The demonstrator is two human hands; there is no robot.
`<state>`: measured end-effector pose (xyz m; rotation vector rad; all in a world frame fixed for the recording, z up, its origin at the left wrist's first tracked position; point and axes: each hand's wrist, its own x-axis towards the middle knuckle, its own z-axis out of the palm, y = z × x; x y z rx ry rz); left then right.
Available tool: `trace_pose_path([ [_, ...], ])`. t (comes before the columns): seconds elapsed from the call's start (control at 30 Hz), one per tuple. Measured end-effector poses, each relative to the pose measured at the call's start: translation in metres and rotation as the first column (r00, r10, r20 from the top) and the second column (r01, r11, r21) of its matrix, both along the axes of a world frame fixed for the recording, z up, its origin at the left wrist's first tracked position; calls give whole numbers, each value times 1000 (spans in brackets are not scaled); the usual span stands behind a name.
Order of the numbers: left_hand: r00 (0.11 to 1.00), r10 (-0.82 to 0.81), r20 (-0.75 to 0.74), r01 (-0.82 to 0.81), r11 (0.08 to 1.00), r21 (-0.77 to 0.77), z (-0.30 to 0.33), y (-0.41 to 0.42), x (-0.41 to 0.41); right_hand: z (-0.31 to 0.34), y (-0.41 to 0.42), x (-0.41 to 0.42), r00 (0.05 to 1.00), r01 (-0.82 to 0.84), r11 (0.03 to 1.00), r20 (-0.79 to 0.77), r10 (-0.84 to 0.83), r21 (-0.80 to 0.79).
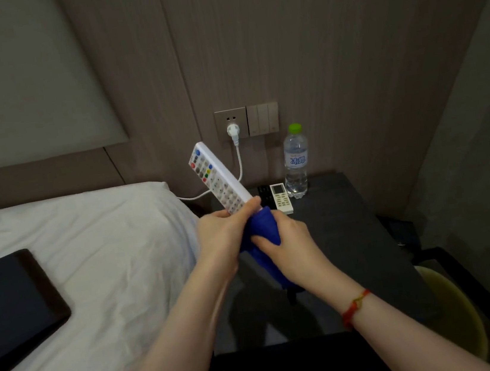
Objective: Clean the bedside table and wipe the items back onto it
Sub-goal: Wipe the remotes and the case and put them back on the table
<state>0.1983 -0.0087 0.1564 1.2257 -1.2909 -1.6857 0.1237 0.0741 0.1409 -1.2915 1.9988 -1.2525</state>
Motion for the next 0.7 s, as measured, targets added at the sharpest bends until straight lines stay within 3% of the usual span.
trace_pose_path([
  [0.13,998,43,41,-47,995,93,-16,-31,-15,-4,-12,-27,989,-129,989,77,124,77],
  [0.23,995,40,94,-52,990,128,-36,-60,-36,-9,-26,-55,964,18,999,263,-30,49],
  [0.33,970,25,242,-45,996,75,-66,-89,-61,-13,-40,-89,774,202,979,609,-173,22],
  [0.43,862,-18,506,44,998,-39,-110,-122,-87,-10,-44,-118,578,331,942,800,-165,-45],
  [0.5,787,-28,616,84,994,-63,-131,-138,-103,-9,-45,-133,540,385,920,826,-161,-73],
  [0.7,639,8,769,182,970,-161,-140,-148,-139,-22,-50,-158,548,406,911,818,-175,-77],
])
